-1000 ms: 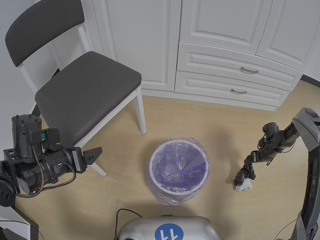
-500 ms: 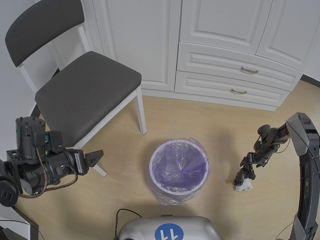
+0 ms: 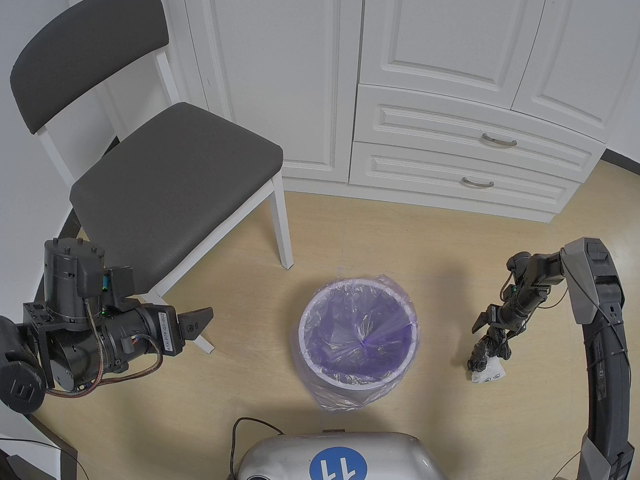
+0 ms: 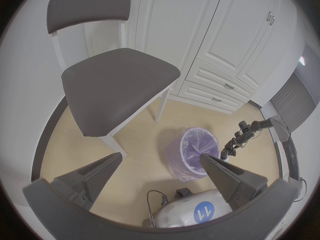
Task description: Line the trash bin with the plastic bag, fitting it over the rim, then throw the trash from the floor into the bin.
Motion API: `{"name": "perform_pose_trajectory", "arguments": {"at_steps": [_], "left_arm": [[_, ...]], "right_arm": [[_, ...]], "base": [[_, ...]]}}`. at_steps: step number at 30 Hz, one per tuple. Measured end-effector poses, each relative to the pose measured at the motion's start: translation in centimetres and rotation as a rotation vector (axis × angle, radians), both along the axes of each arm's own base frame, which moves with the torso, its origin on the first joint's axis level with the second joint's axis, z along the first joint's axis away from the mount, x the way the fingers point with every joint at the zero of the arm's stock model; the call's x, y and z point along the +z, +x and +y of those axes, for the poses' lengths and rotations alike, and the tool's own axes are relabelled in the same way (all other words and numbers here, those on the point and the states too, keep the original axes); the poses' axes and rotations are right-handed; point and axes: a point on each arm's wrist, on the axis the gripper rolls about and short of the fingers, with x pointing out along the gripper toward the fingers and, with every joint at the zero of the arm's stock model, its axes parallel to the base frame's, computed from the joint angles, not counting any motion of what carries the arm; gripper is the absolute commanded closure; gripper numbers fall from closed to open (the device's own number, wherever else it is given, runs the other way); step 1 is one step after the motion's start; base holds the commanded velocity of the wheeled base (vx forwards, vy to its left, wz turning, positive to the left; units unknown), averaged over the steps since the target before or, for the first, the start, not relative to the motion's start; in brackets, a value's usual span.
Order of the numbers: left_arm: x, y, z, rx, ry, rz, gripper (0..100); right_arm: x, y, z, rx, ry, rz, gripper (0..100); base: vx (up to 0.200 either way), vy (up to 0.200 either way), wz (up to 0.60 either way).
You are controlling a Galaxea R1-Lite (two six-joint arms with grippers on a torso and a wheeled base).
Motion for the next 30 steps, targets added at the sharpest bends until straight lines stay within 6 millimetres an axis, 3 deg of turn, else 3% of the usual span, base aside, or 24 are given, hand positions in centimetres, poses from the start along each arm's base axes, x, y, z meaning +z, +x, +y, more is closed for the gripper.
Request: {"name": "perform_pose_trajectory", "arguments": {"at_steps": [9,22,23,30], "left_arm": [[-0.1,0.1,-0.1,0.000,0.003,0.005,0],[-0.2,0.0,-0.1,0.000,0.003,0.006,0],[-0.2,0.0,-0.1,0.000,0.003,0.006,0],[-0.1,0.0,0.0,0.000,0.003,0.005,0]], "right_arm": [[-2.6,0.6,0.3,0.011,-0.040,-0.027,0],[-3.7,0.4,0.4,-0.014,-0.033,-0.008,0],[-3.8,0.4,0.4,-0.014,-0.033,-0.007,100],[-3.9,0.3,0.4,-0.014,-0.033,0.000,100]], "base": [[0.000,0.000,0.00],[0.000,0.000,0.00],[0.000,0.000,0.00],[0.000,0.000,0.00]]}}
